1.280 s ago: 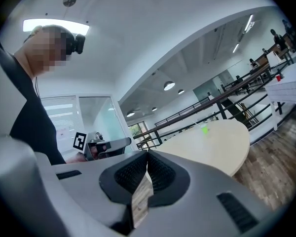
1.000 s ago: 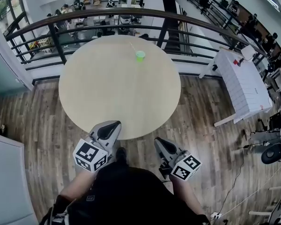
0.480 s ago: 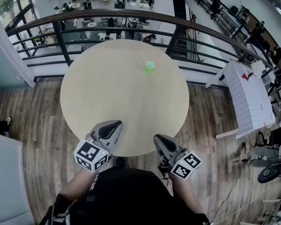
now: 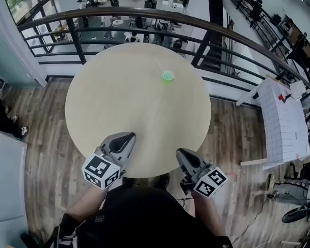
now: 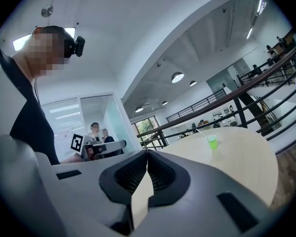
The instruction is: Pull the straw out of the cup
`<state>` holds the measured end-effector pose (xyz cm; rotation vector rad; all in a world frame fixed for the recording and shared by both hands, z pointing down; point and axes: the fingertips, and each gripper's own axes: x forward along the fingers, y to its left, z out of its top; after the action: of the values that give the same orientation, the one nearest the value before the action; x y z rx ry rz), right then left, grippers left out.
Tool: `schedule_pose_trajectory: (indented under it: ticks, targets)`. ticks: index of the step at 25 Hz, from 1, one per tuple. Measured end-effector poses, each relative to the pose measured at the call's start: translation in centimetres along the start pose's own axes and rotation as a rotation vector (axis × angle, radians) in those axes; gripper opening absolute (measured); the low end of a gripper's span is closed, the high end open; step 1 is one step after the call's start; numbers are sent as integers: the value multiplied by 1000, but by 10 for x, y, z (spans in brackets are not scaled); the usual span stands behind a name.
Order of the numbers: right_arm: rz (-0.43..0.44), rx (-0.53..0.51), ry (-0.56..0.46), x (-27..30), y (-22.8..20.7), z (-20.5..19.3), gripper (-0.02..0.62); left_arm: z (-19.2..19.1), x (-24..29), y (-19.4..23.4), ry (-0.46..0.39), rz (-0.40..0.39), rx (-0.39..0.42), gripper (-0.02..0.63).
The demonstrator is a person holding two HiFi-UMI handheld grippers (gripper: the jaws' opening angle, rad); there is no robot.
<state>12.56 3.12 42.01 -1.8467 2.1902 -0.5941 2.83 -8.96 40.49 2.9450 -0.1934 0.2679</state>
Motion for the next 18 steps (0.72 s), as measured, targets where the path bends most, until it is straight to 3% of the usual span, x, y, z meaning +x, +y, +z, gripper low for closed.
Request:
schedule_pose_trajectory:
  ticks: [5, 10, 18]
  targets:
    - [86, 2, 25, -22, -49, 24, 20, 8, 41, -26, -22, 87, -45, 8]
    - [165, -13, 50, -40, -83, 41, 21, 22, 70, -51, -52, 149, -34, 9]
    - [263, -25, 68, -12, -104, 56, 21, 22, 91, -53, -59, 212, -39, 9]
